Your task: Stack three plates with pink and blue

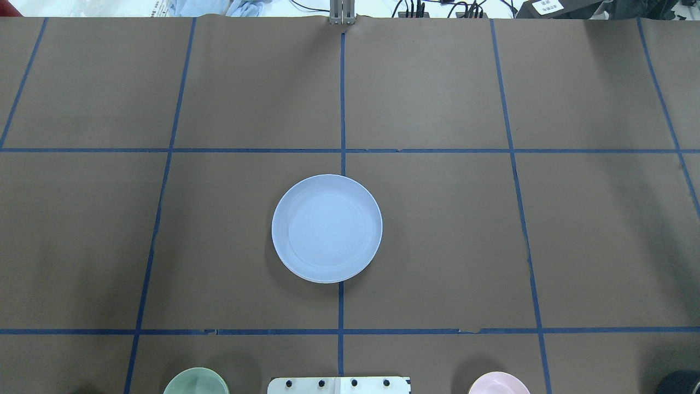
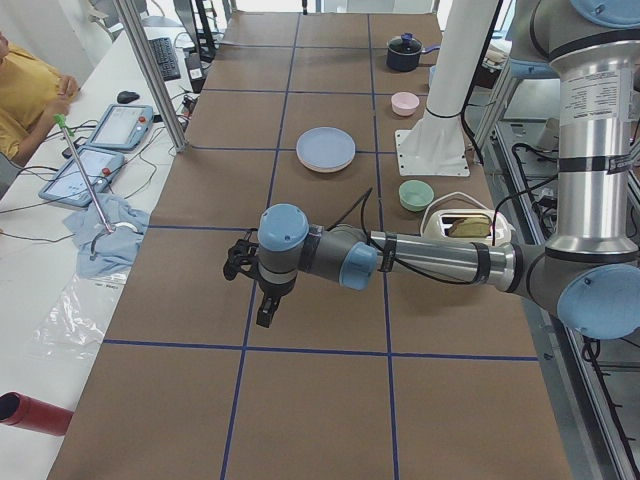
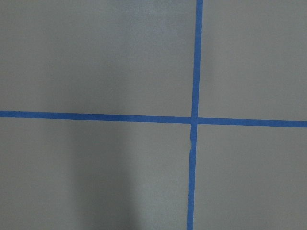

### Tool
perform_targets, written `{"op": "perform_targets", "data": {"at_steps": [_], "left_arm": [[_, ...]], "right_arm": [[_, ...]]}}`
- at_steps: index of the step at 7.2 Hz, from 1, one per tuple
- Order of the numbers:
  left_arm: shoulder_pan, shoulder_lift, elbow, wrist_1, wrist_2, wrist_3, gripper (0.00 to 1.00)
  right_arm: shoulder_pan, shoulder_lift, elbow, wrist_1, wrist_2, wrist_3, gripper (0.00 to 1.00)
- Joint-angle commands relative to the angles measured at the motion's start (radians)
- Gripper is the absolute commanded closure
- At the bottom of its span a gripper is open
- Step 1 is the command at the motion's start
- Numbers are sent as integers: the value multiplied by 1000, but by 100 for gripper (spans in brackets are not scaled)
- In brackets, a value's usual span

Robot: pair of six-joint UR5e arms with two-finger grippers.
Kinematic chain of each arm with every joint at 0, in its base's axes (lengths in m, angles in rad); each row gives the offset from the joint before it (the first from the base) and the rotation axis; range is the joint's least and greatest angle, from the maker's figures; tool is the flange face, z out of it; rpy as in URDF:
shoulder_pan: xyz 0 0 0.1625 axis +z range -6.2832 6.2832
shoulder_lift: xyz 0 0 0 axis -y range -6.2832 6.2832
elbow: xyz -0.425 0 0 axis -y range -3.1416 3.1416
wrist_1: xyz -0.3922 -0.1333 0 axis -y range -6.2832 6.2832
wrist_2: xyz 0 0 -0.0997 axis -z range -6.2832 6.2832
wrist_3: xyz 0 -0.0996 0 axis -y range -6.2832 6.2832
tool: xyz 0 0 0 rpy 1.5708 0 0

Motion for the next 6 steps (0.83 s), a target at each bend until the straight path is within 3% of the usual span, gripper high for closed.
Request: {"op": "perform_targets", "data": {"at_steps": [1, 3, 6], "left_arm": [[-25, -5, -8, 13, -10, 3, 0], [-27, 1, -9, 10, -12, 4, 0], [-27, -2, -8, 4, -38, 3, 0]], "right_arm": [[0, -5, 0, -6, 11, 6, 0], [1, -7, -5, -6, 65, 4, 0], [1, -10, -3, -1, 68, 2, 0]]}}
